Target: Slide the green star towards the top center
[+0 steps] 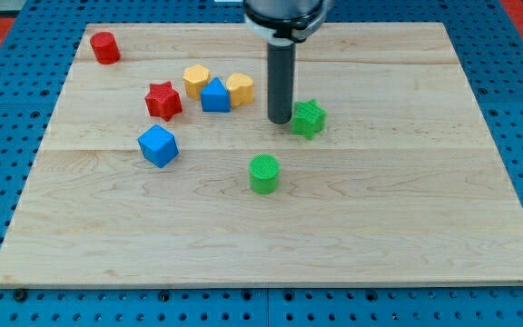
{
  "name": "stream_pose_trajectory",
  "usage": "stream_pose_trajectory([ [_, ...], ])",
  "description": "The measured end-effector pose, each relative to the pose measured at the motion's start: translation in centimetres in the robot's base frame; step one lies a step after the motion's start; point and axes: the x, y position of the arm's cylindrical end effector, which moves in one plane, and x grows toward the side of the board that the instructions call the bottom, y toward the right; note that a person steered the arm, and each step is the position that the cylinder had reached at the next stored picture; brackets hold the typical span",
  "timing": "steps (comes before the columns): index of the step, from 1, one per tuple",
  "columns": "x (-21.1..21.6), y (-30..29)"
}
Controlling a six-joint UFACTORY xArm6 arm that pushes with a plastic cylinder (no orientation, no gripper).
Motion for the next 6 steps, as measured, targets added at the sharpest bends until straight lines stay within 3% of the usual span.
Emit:
stream_pose_trajectory([
  [1,-1.4,-2.0],
  [2,3.3,-3.3],
  [3,7.0,1.8],
  [4,1.7,4.2],
  [5,-4.9,1.6],
  [6,-6.0,4.5],
])
